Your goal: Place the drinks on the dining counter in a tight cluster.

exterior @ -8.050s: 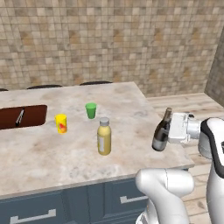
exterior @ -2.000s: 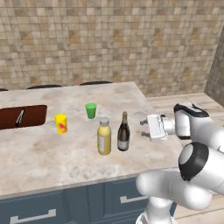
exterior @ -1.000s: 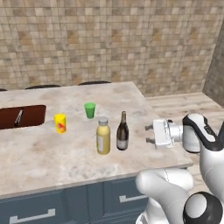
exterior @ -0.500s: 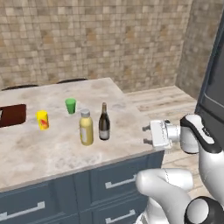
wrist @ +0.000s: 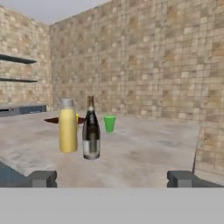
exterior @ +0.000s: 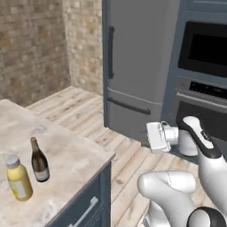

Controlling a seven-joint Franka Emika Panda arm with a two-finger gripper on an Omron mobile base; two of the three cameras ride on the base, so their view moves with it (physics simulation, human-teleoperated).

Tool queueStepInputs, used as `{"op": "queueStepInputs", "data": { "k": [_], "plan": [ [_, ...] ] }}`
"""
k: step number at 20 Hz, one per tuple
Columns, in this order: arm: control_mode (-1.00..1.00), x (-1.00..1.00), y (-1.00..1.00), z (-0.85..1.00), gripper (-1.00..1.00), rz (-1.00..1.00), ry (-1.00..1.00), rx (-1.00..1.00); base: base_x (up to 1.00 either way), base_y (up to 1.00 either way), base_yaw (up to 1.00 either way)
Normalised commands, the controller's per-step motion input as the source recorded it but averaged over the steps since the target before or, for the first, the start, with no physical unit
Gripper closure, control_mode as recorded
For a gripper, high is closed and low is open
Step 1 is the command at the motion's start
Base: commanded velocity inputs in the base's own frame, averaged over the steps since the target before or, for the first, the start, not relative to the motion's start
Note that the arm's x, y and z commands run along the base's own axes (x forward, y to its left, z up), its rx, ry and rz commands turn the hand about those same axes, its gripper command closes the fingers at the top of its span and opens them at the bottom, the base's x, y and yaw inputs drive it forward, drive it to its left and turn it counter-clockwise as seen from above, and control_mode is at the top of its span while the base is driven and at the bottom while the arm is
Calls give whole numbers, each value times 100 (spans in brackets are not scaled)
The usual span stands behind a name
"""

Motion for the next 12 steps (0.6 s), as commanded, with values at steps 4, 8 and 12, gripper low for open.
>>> {"op": "queueStepInputs", "data": {
  "k": [4,8,12],
  "plan": [
    [100,0,0,0,-100,0,0,0,0,0,-99],
    [100,0,0,0,-100,0,0,0,0,0,-100],
    [100,0,0,0,-100,0,0,0,0,0,-100]
  ]
}}
